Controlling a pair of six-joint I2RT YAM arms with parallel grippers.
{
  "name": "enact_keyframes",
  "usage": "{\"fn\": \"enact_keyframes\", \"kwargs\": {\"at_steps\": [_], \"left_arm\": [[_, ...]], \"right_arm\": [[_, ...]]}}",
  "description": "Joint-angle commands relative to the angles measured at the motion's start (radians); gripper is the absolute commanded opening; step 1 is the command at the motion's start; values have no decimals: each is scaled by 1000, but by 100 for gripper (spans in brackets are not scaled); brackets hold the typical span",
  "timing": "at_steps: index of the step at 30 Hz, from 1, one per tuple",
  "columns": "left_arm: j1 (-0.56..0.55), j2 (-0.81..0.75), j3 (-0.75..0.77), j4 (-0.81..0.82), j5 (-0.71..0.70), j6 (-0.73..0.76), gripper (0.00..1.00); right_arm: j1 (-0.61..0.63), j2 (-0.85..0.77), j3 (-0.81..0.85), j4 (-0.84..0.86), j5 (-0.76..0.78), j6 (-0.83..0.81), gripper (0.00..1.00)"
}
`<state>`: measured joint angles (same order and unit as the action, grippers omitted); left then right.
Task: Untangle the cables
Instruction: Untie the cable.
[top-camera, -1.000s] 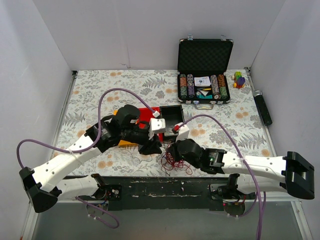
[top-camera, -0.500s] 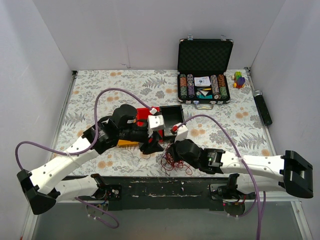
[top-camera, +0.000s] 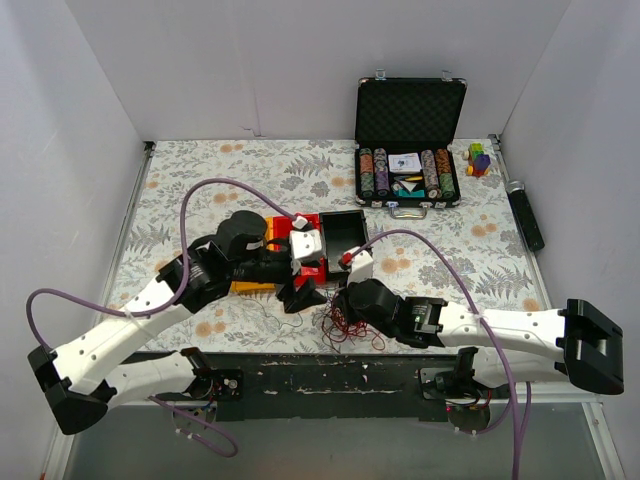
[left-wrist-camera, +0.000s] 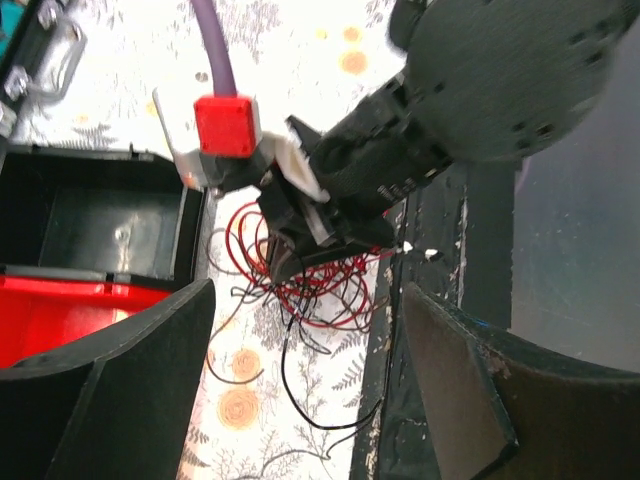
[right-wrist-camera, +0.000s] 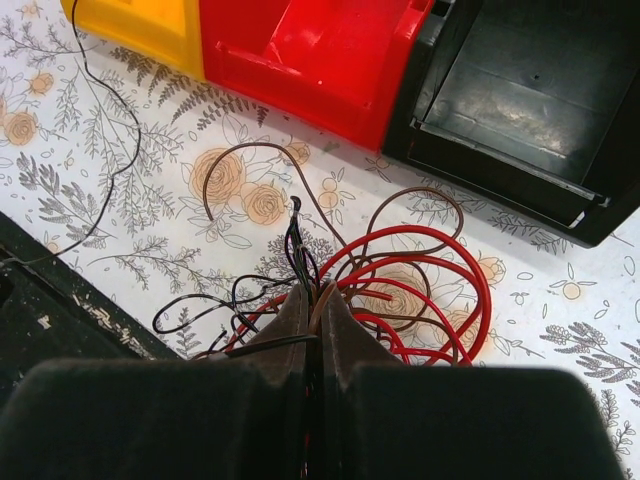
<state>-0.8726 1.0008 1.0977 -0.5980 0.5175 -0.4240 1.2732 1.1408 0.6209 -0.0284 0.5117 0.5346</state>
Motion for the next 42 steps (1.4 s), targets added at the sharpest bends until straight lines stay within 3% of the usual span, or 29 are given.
{"fn": "enact_keyframes", "kwargs": {"at_steps": [1, 7, 9, 10, 13, 14, 16, 30, 36, 42], "left_arm": [[0, 19, -62, 18, -69, 19, 76], [0, 101, -70, 15, -136, 57, 75], [0, 108, -67, 12, -132, 73, 67], [0, 113, -59, 9, -128, 73, 56], [0, 117, -30, 9, -123, 71, 8], [0, 117, -18, 4, -131, 70, 0], [0, 114, 13, -14, -126, 70, 0], [0, 81, 235, -132, -42, -7, 0], [0, 94, 336, -174, -14, -33, 0], [0, 95, 499, -137, -149, -7, 0]], "right_arm": [[14, -15, 56, 30, 33, -19, 1], [23, -29, 51, 30, 48, -13, 1], [25, -33, 48, 30, 50, -12, 1], [25, -33, 48, 30, 50, -12, 1], [25, -35, 40, 30, 48, -4, 1], [26, -35, 34, 30, 51, 2, 1], [25, -39, 17, 30, 62, 18, 3], [26, 25, -119, 111, 64, 143, 45], [26, 68, -141, 124, 45, 185, 50], [26, 63, -213, 156, 14, 232, 56]]}}
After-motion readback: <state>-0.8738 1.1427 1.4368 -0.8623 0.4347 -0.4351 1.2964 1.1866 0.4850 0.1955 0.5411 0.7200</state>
